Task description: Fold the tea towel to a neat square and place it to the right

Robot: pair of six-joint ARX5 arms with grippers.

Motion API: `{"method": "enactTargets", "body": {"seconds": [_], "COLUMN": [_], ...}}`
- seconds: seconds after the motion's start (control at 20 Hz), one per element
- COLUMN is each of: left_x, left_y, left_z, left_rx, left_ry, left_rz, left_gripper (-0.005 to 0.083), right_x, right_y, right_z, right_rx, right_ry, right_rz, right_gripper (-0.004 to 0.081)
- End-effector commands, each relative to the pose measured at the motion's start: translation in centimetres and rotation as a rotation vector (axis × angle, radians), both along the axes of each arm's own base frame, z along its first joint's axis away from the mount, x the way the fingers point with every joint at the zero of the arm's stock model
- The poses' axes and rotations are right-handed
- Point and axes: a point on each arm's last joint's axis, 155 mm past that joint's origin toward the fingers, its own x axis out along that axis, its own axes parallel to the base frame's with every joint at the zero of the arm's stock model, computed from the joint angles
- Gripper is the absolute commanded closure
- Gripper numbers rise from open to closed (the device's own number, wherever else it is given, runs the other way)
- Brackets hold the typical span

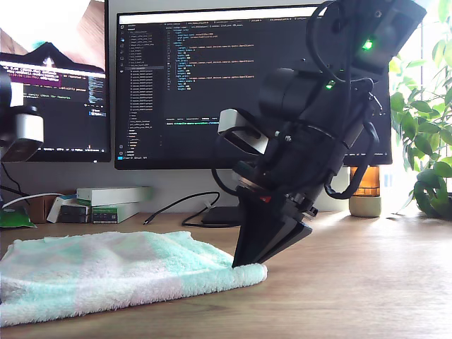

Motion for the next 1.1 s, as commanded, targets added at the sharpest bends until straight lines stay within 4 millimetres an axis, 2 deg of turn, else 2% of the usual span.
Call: {"method": "enactTargets", "body": {"seconds": [0.0,0.4,0.55,0.85,1.05], "left_x": [-3.3,-4.3,-4.1,-3.1,-1.9], "left_y": [2.1,4.6,4.8,3.8,3.1], "left_z": [-2.8,-2.8,-2.3,0.4,2.2], "left_rx": [0.102,0.271,0.308,0.307,0.265], "left_ry": [0.117,0.117,0.113,0.067,-0.039], "left_rz": [0.002,-0.13,-0.159,-0.198,-0.184], "left_gripper": [0.0795,0.0795,0.0795,0.0795,0.0795], "right_x": [-2.7,-6.2,-6.4,-6.0,-4.9], "right_y": [-0.8,-0.5,-0.5,-0.3,0.9], "right_z": [-2.4,-3.3,-3.4,-3.0,-1.0], "right_rx": [-0.07,-0.182,-0.199,-0.171,-0.097], "right_ry": [0.084,0.142,0.128,0.107,0.042], "right_rz": [0.018,0.036,0.045,0.079,0.082], "right_gripper": [0.0782,0.0782,0.0782,0.0782,0.0782]}}
